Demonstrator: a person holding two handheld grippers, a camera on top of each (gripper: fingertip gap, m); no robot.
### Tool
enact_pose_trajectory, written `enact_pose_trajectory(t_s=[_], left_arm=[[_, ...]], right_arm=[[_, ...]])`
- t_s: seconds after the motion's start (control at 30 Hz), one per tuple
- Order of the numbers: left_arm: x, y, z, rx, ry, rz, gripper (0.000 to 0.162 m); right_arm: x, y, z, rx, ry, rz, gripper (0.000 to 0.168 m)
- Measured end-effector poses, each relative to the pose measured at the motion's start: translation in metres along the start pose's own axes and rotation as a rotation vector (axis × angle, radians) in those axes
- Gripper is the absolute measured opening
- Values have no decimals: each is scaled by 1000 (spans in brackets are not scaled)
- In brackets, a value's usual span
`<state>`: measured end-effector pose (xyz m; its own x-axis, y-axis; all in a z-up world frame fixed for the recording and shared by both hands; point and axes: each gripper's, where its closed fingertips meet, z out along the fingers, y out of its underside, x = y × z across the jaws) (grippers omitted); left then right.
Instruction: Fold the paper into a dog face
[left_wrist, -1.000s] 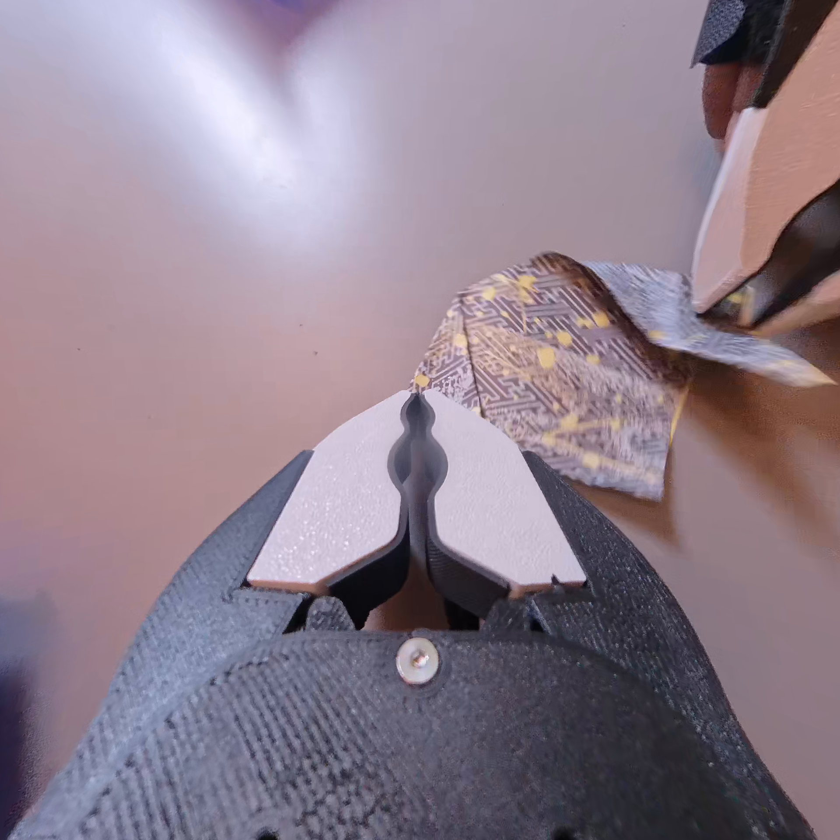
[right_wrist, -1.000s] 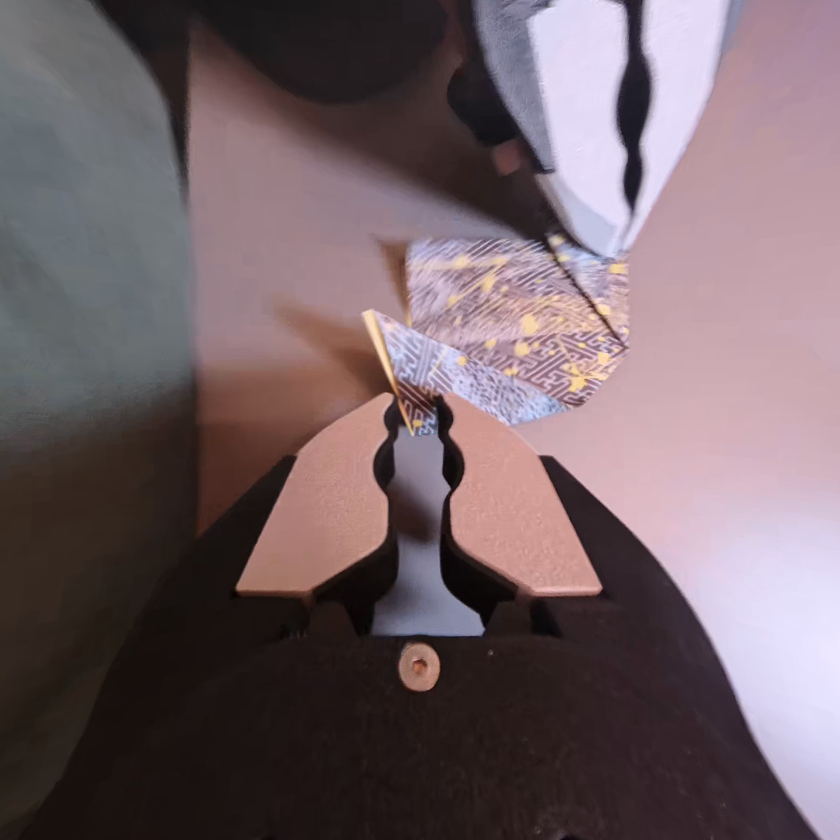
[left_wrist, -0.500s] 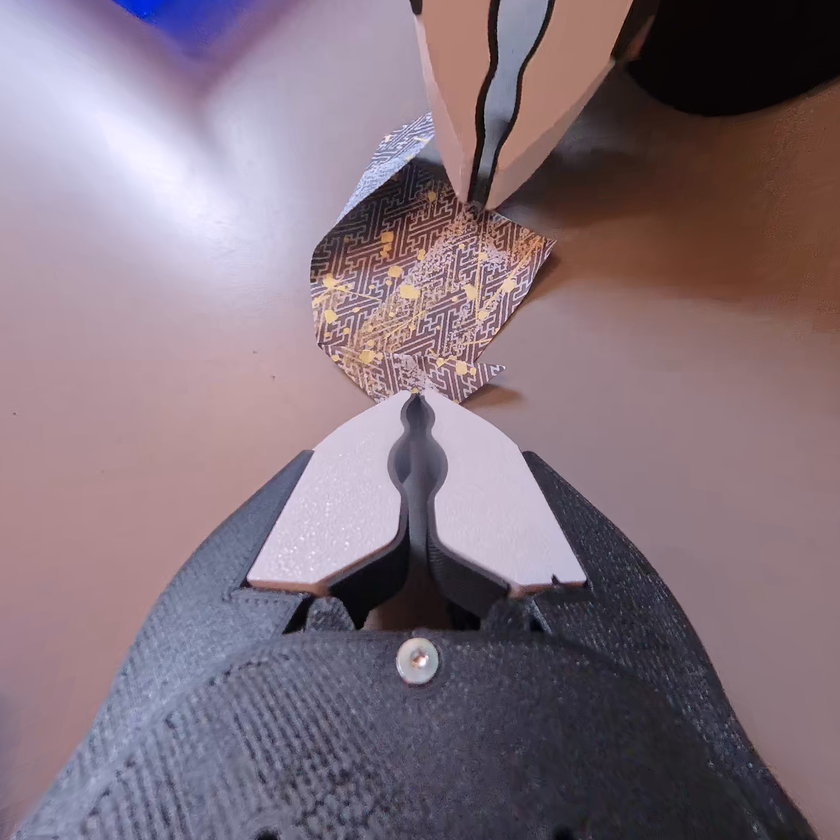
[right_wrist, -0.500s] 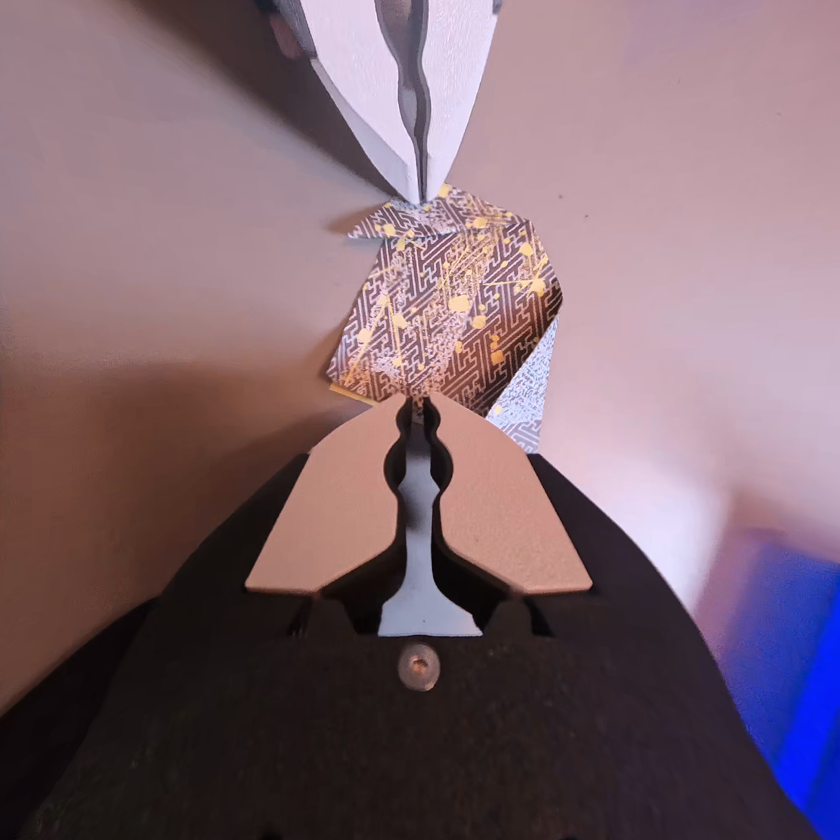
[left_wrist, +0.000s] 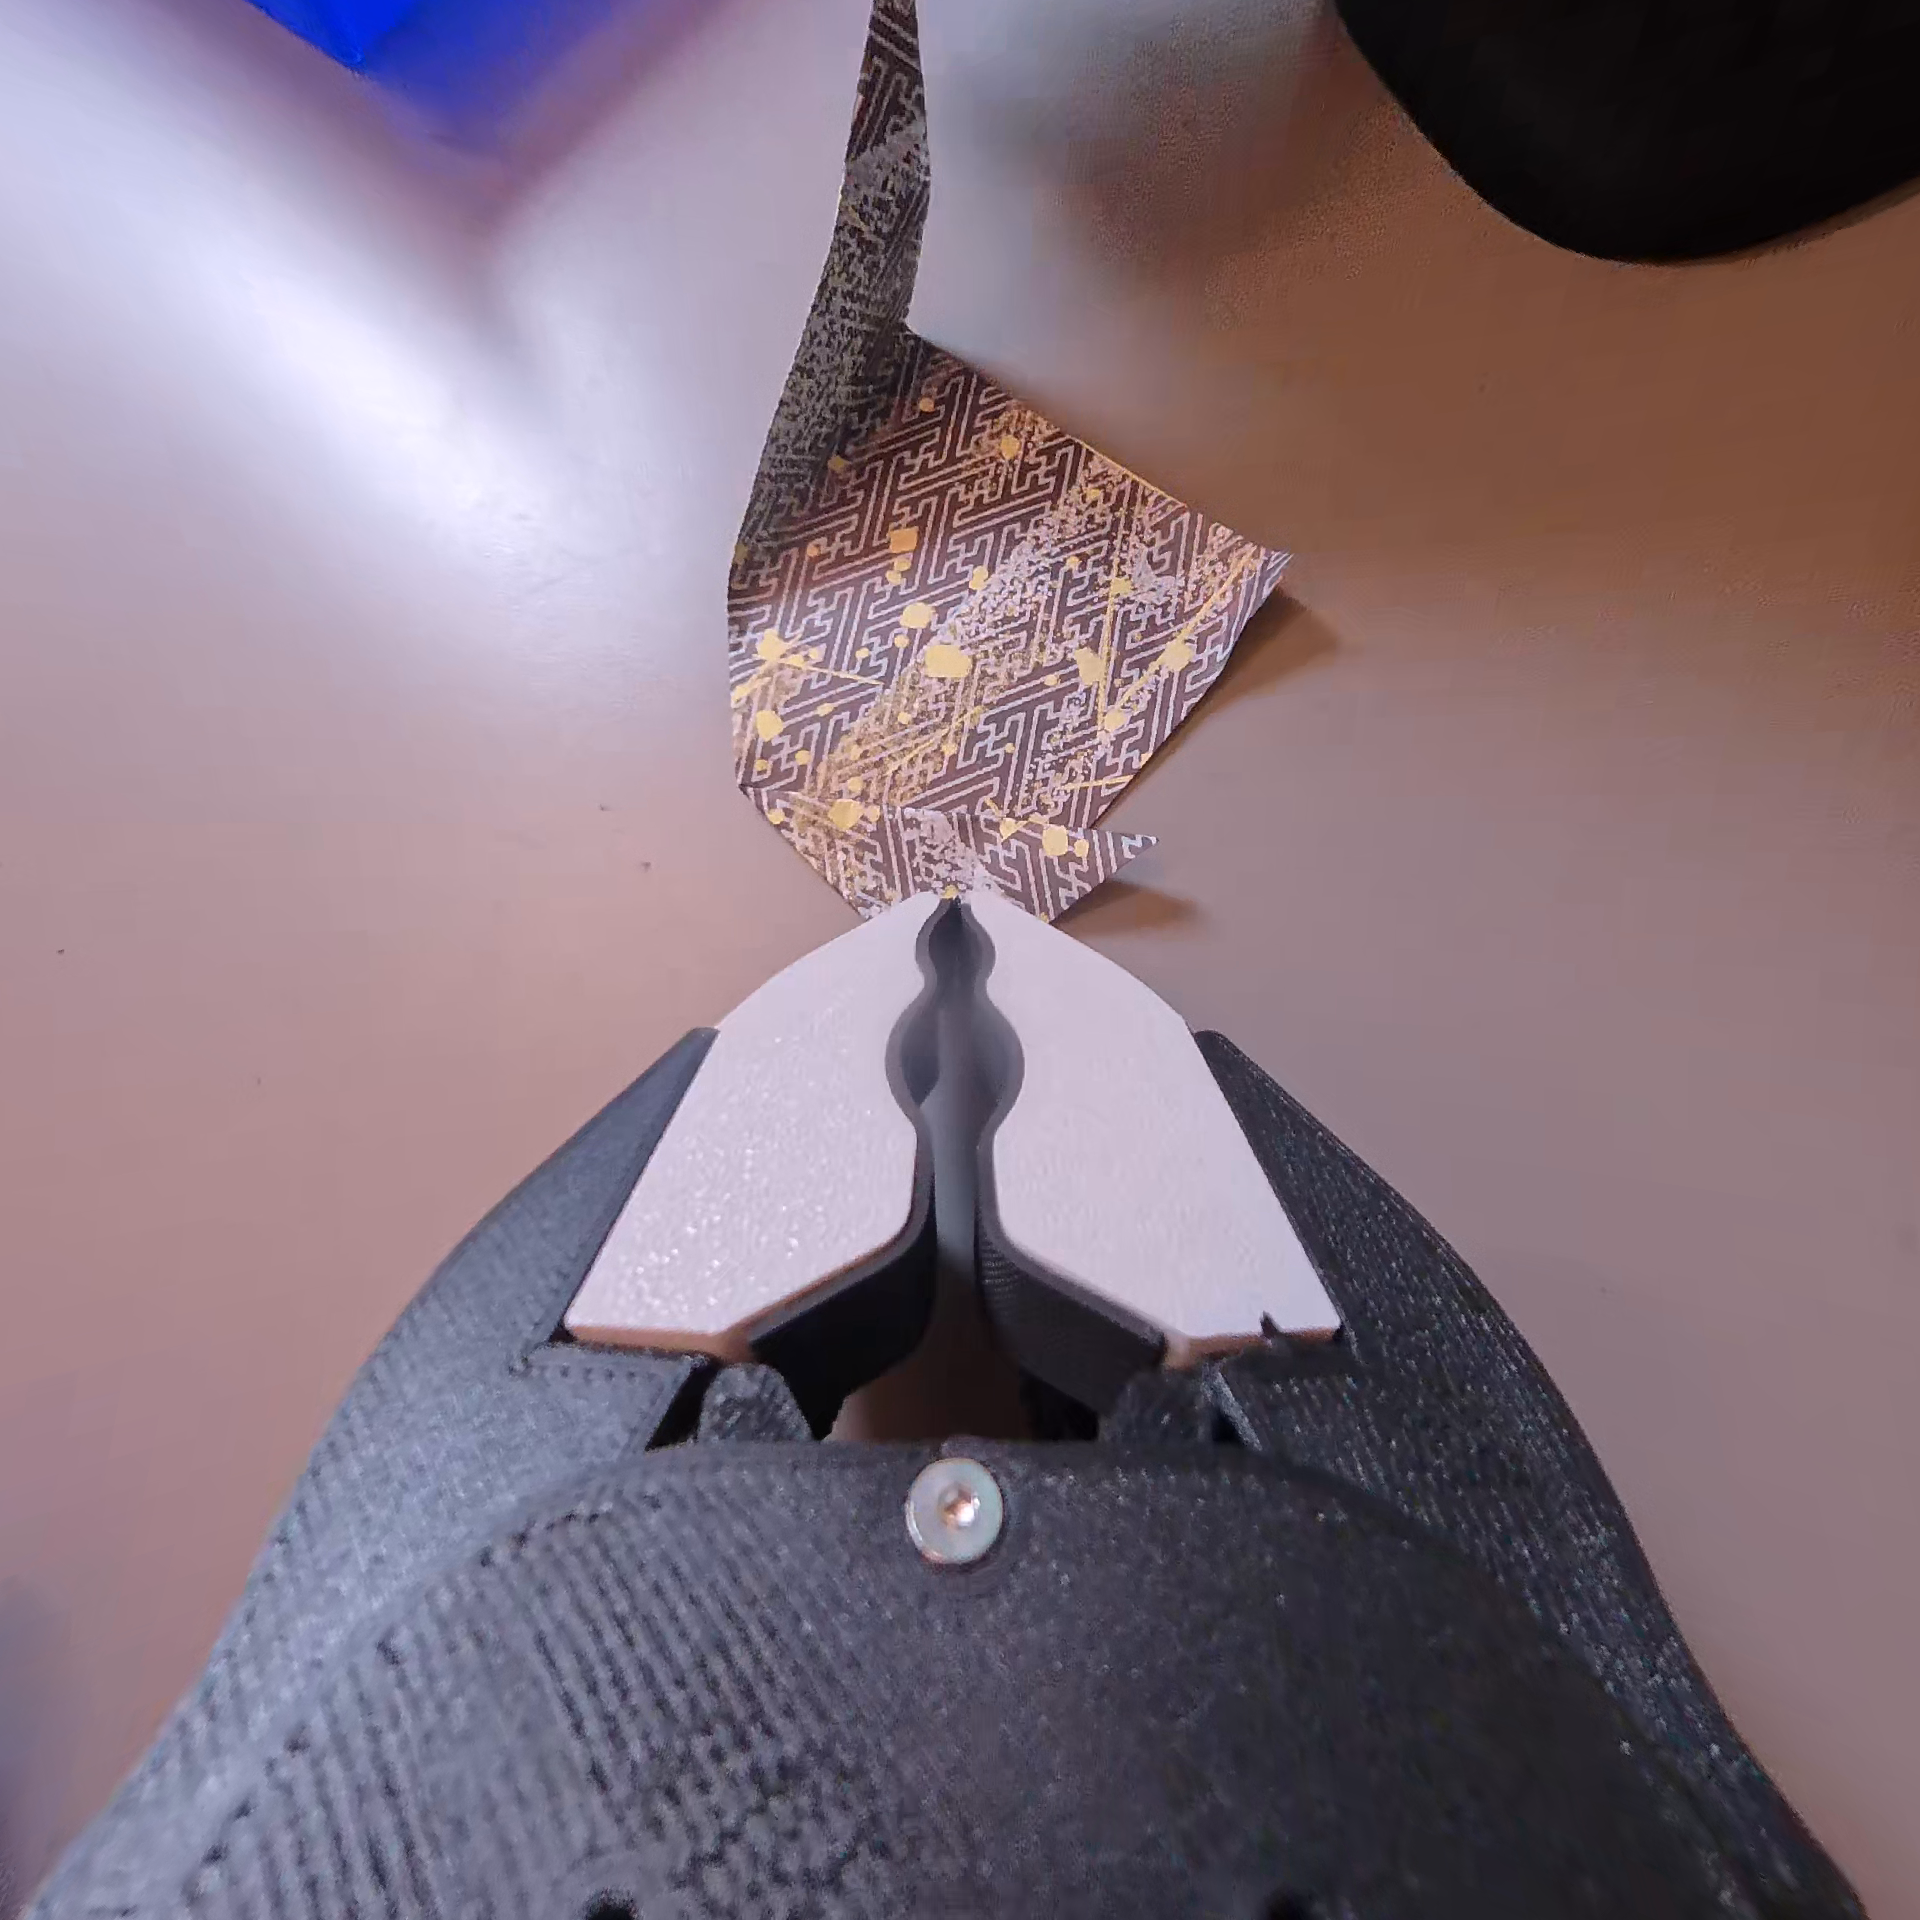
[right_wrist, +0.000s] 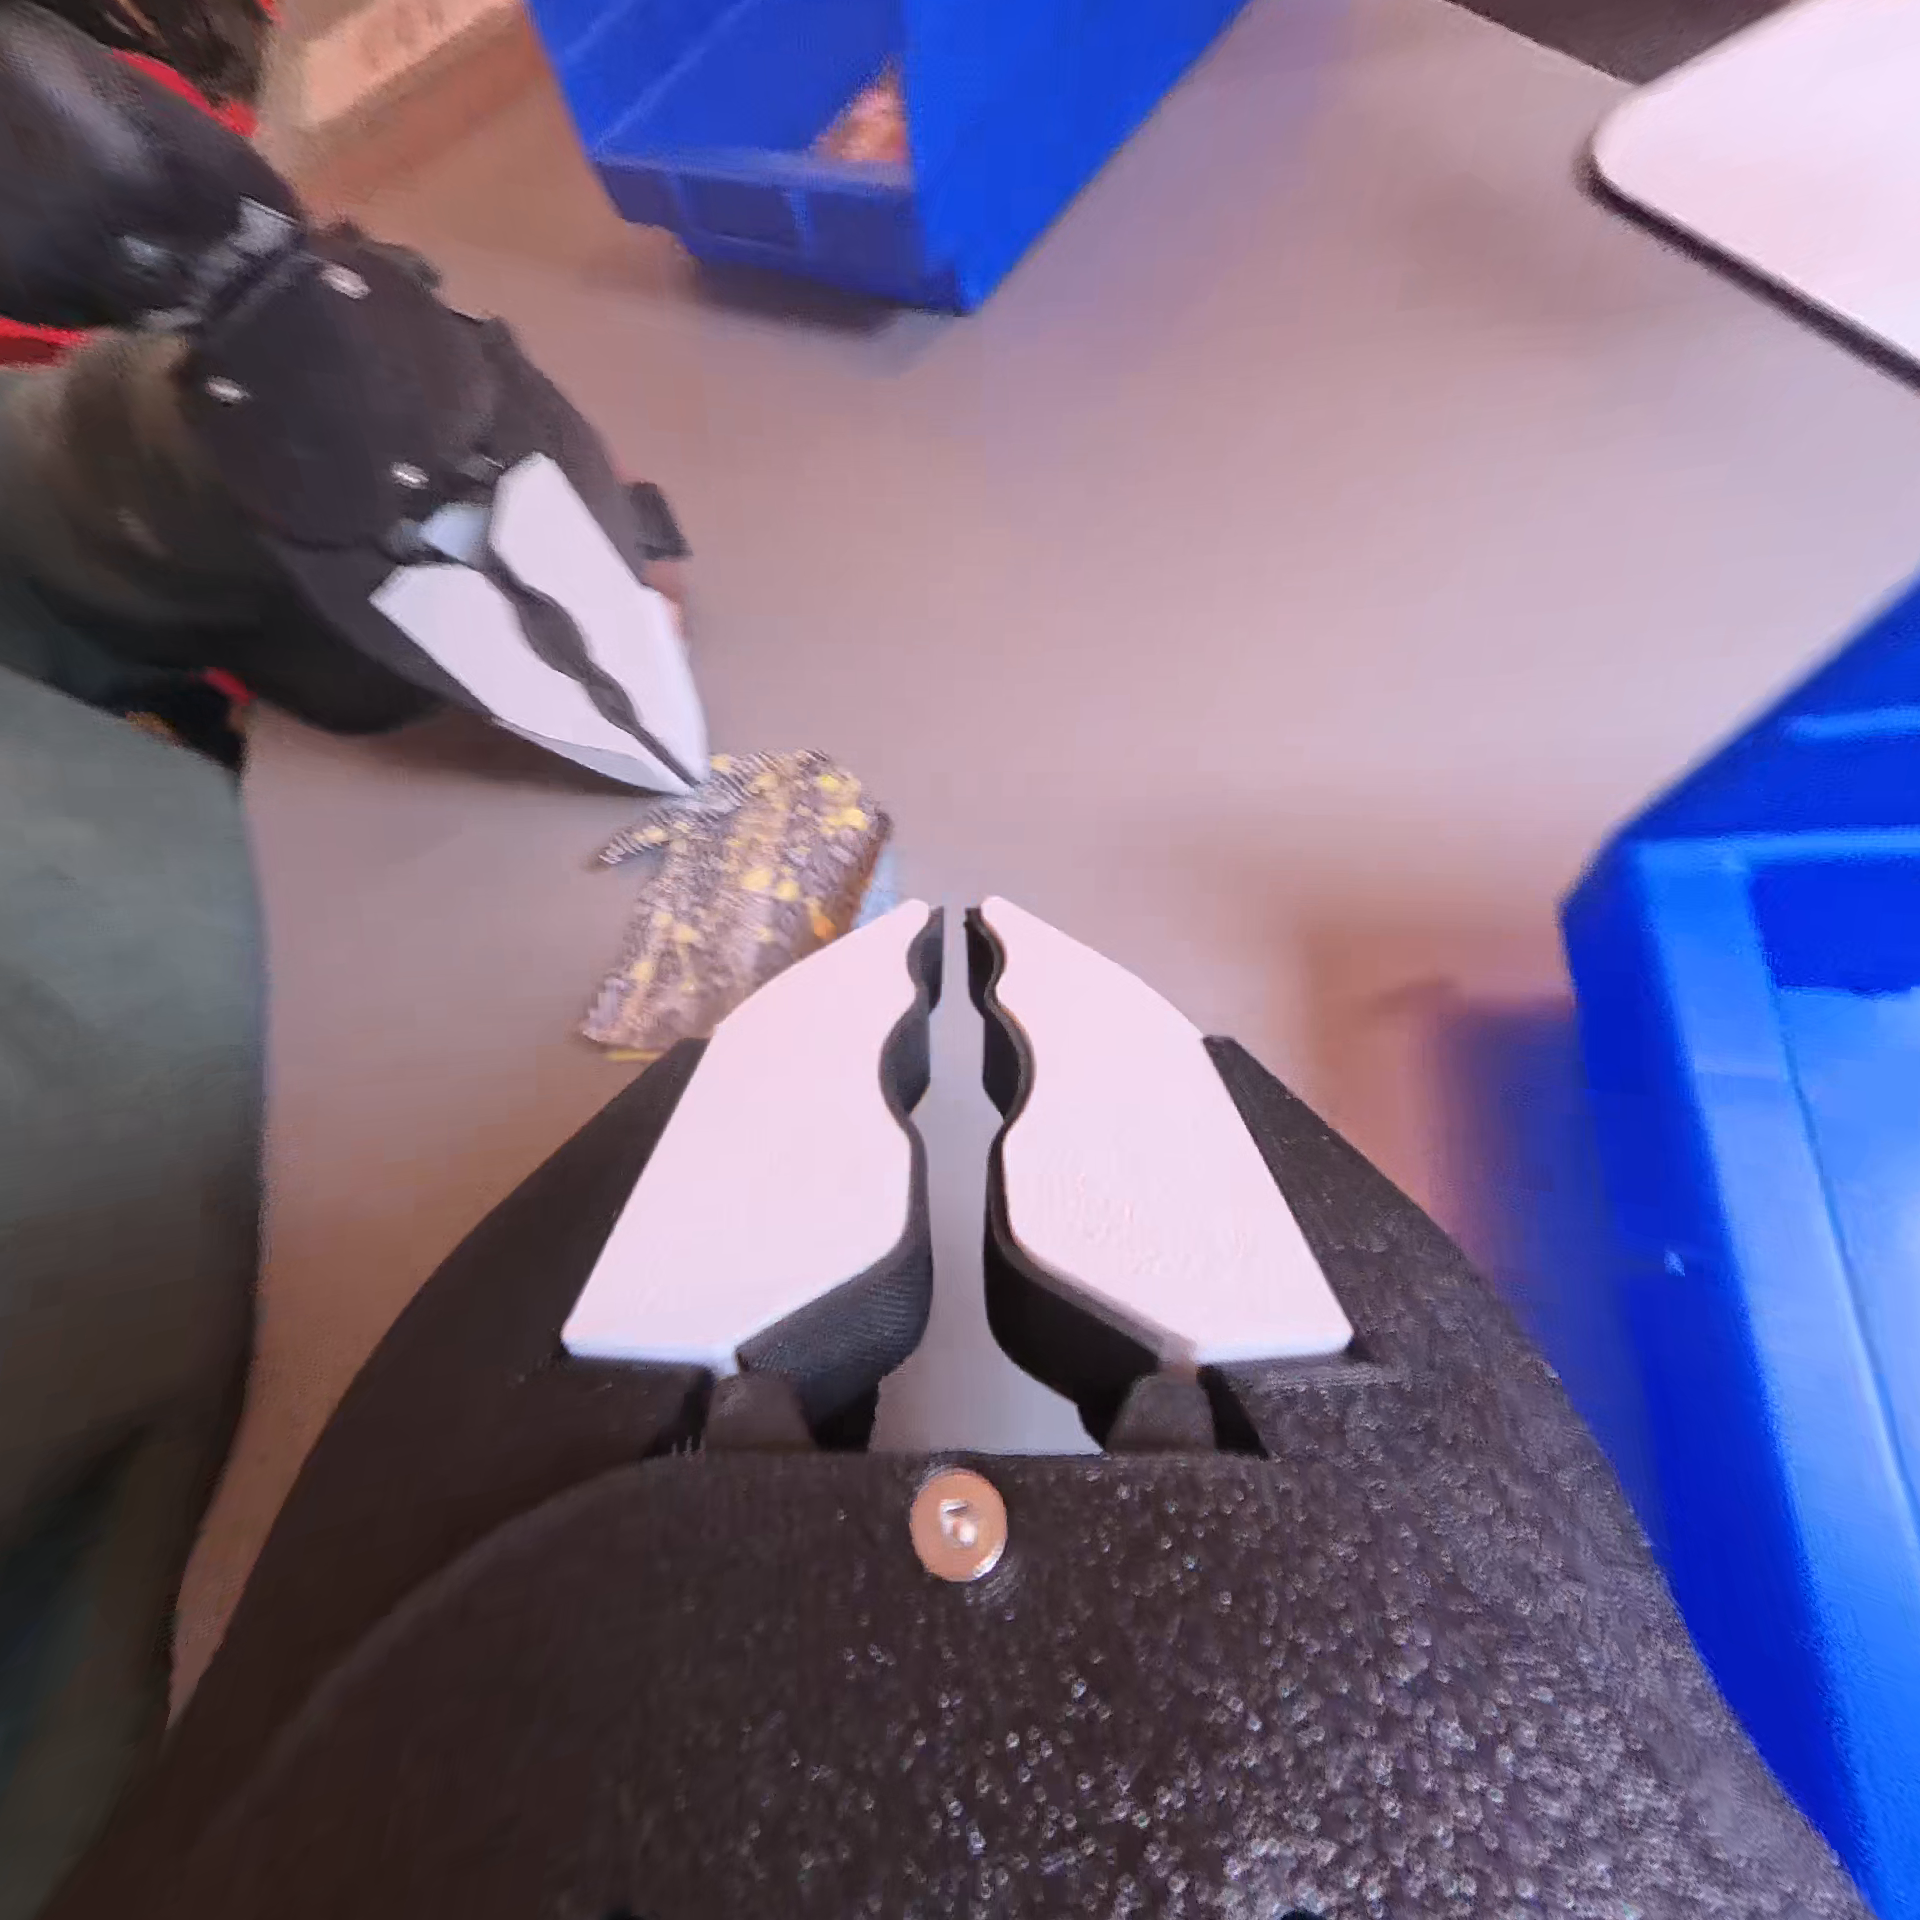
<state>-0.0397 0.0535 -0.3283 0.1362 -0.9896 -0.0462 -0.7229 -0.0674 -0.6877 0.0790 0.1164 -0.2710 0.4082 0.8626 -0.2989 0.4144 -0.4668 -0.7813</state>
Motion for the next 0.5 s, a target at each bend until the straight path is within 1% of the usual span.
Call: enact_pose_trajectory(t_s=[0.07, 0.17, 0.3, 0.47, 0.5], left_arm=[[-1, 0, 0, -1, -8, -6, 0], [-2, 0, 0, -8, -15, -19, 0], [-2, -1, 1, -7, -16, -17, 0], [-2, -1, 1, -9, -16, -24, 0], [-2, -1, 1, -10, -16, -27, 0]], right_arm=[[-6, 17, 6, -76, -47, -10, 0], [-31, 36, 24, -153, -98, -114, 0], [-35, 56, 42, -298, -12, -277, 0], [-35, 54, 44, -397, 135, -548, 0], [-36, 53, 44, -400, 151, -583, 3]])
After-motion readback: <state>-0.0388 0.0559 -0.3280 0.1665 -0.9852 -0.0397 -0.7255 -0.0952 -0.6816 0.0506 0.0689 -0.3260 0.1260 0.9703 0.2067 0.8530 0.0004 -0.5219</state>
